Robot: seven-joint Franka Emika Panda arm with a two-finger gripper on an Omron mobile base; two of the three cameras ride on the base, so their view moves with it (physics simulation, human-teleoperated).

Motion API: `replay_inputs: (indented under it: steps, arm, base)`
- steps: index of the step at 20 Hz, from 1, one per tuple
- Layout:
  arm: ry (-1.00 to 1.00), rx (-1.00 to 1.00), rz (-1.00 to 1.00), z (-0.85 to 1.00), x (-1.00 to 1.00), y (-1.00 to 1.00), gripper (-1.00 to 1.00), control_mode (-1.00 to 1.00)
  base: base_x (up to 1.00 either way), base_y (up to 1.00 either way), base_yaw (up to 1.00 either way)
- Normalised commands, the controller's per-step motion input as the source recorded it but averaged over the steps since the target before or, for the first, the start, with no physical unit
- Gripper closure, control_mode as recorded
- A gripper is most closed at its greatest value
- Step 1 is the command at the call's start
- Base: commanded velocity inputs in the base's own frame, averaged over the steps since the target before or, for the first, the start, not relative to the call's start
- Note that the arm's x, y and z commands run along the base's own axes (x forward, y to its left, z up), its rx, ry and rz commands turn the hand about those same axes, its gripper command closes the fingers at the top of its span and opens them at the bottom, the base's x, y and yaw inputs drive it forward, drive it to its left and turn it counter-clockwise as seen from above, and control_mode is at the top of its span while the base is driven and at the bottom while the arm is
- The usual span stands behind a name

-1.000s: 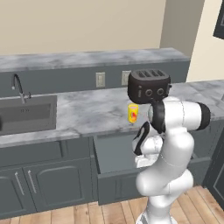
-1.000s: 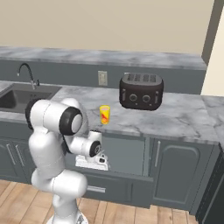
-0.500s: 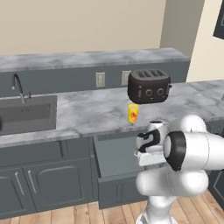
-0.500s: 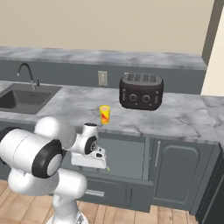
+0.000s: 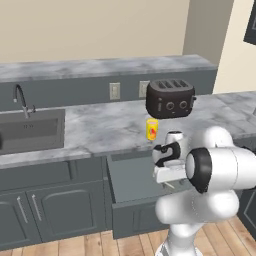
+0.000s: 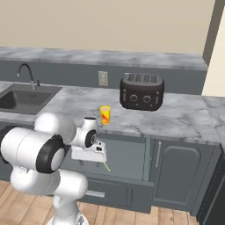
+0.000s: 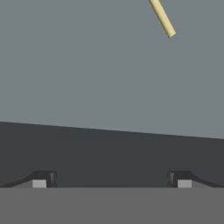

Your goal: Pick up the straw from the right drawer and put it inside the smoothie cup.

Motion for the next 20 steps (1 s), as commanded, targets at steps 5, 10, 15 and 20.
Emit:
replay_inputs:
  steps: [5,10,15,20]
  arm:
    - [0.03,0.00,0.00,0.00,0.46,-0.11,-1.00,-1.00]
    - [0.00,0.00,0.00,-0.02,0.34,-0.20,-1.00,-1.00]
    - [-0.02,0.03,0.01,-0.14,0.19,-0.20,-1.00,-1.00]
    - [-0.10,0.04,0.02,-0.27,0.06,-0.02,-1.00,-1.00]
  base:
    - [0.00,0.00,0.00]
    - [0.00,0.00,0.00]
    - [0.00,0.00,0.00]
    - [0.00,0.00,0.00]
